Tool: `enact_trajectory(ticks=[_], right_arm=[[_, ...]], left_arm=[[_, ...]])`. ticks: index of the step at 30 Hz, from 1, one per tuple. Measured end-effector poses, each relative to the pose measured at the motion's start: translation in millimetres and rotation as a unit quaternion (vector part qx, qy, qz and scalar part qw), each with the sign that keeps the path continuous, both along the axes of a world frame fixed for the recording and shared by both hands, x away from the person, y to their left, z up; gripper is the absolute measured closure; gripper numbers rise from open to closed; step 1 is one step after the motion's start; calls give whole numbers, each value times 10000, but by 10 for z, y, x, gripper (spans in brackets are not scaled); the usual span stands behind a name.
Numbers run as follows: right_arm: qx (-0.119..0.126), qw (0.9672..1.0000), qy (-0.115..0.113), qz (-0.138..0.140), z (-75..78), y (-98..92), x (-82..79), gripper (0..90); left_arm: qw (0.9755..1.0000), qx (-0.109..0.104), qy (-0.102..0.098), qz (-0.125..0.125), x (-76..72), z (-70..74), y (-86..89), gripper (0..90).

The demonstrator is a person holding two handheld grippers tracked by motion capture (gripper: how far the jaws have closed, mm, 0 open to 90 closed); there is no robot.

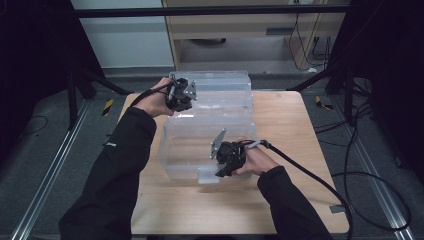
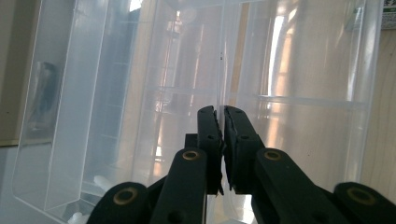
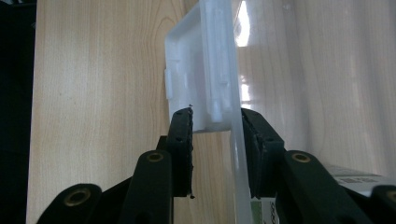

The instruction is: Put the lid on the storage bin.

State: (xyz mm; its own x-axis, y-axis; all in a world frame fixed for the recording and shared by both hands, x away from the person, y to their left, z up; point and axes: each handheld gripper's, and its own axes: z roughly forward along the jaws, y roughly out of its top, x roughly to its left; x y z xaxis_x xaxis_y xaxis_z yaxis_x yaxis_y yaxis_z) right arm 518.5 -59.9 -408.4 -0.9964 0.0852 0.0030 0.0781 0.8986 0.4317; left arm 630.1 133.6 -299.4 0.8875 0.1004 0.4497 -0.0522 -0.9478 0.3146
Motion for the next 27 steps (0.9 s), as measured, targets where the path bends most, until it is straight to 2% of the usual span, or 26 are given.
enact_trajectory(ticks=[13, 27], right_arm=[[-14, 10000, -30, -10, -1, 3, -10, 668], [-47, 10000, -26, 2, 3, 4, -23, 667]], left_arm=[[9999, 97, -26, -104, -187, 57, 12, 860], [9999, 0, -7, -142, -310, 64, 50, 864]])
